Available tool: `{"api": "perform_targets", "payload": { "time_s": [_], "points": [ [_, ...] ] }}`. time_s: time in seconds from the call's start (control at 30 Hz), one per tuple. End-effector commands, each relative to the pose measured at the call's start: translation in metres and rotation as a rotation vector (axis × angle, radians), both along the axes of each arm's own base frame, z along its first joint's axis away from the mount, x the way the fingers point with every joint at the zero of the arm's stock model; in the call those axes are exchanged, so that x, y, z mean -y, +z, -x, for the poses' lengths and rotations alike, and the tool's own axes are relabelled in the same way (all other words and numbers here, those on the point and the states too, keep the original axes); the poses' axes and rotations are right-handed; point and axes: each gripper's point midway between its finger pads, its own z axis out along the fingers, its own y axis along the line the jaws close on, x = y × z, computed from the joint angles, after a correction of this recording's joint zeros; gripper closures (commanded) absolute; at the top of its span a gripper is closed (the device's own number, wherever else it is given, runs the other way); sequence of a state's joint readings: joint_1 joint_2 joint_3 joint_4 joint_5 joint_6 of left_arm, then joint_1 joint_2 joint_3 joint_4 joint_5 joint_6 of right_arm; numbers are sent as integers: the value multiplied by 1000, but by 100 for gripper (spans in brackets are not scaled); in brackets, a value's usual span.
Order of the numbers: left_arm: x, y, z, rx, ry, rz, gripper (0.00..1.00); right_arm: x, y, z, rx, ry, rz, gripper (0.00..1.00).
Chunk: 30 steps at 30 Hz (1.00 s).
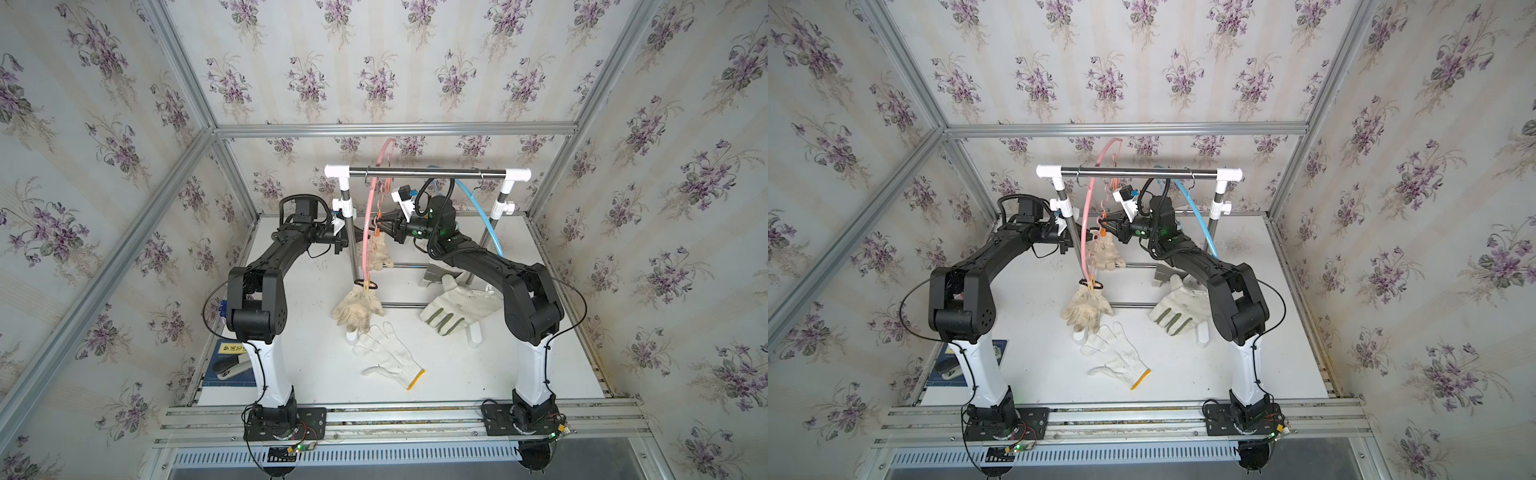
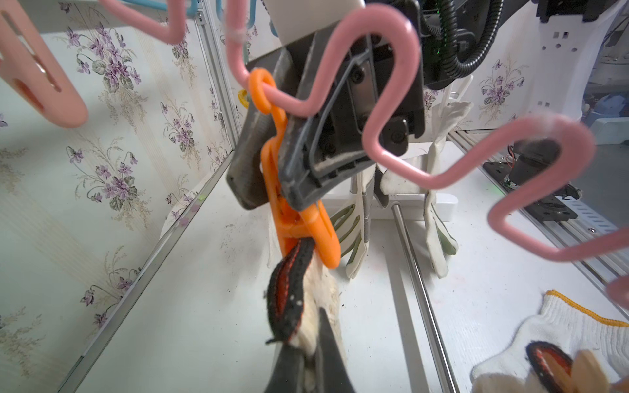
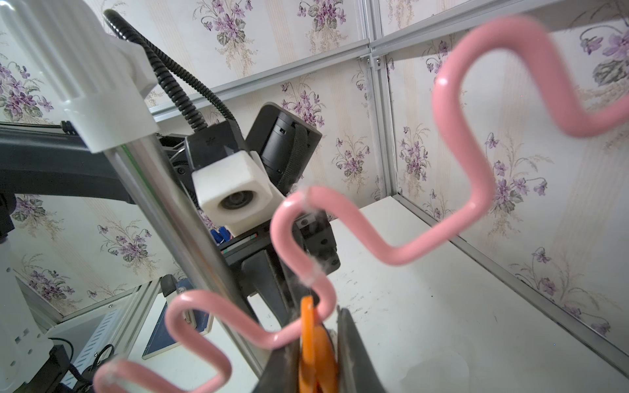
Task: Clip the gloves onto a hanger to dry
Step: Clamp the glove onto the hanger.
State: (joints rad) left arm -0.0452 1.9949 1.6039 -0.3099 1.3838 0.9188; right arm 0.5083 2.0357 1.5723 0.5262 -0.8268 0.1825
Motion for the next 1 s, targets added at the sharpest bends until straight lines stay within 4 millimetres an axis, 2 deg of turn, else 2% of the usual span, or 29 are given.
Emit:
{"api": "perform_targets", "payload": {
  "time_s": [0.0,0.1,0.2,0.27,0.63,0.67,0.7,0.73,0.77,0.97],
  "points": [
    [1,13,5,29,-27,23,100,1,2,-1,10,-2,-7,96],
    [1,13,6,31,-28,22,100,1,3,-1,14,-4,-7,92],
    [1,13,7,30,-28,21,100,1,2,-2,18,-5,2,69],
    [1,13,7,29,-29,22,100,1,2,-1,20,-6,5,60],
    [1,8,6,28,-14,4,99,4,4,-5,41,-40,37,40],
    [0,6,5,29,-7,-1,94,5,5,-6,44,-50,43,39],
    [-1,5,4,30,0,-4,79,6,4,-7,44,-61,51,38],
    [0,4,4,30,6,-11,4,7,3,-9,45,-76,60,38],
    [-1,3,3,26,15,-17,0,8,1,-12,43,-91,70,37],
    [-6,5,-5,14,64,-18,0,15,1,-19,47,-161,110,36]
  ]
}}
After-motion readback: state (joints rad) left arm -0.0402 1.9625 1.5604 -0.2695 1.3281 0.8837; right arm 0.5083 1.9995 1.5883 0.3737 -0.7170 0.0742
